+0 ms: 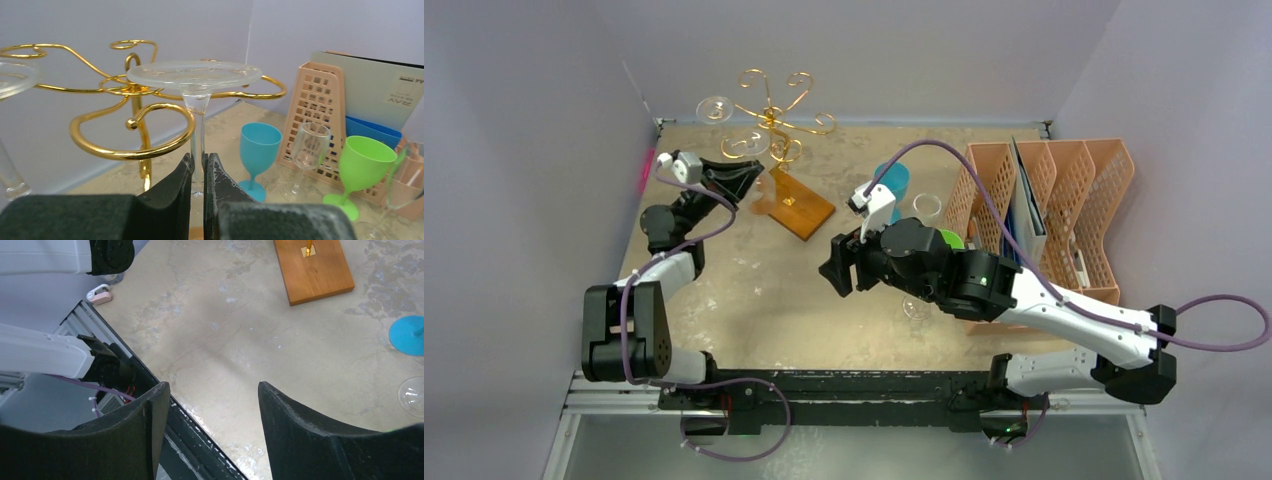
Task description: Place the wine glass upside down on the wine glass rack
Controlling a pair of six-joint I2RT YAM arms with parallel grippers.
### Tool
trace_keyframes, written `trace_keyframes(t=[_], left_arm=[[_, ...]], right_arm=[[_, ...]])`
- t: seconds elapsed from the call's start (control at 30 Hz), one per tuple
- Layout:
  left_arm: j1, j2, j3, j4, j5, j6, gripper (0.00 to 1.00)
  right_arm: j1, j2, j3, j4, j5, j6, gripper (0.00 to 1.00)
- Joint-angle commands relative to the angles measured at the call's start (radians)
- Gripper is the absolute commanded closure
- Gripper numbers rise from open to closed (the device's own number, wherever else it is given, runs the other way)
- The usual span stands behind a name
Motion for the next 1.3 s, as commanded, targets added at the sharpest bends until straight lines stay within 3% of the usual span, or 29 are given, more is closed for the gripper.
trace_keyframes(t=[0.0, 0.37, 0.77, 1.27], left_arm=[[-0.003, 0.024, 0.045, 0.115, -0.089, 0.063, 1.0], [-0.004, 0.04, 0.062, 0.108, -0.252, 0.112, 1.0], [-0.004, -0.047, -0.059, 0.095, -0.392, 0.201, 1.0], [-0.004, -0.121, -0.119, 0.1, -0.237, 0.201, 1.0]], right_arm=[[-0.008, 0.032, 0.052, 0.032, 0.024, -0.028, 0.32], [-0.01, 0.08, 0.059, 0.04, 0.005, 0.008, 0.33], [-0.009, 0.092, 0.063, 0.045, -0.006, 0.03, 0.33], [-0.01, 0.083, 0.048, 0.036, -0.009, 0.036, 0.33]])
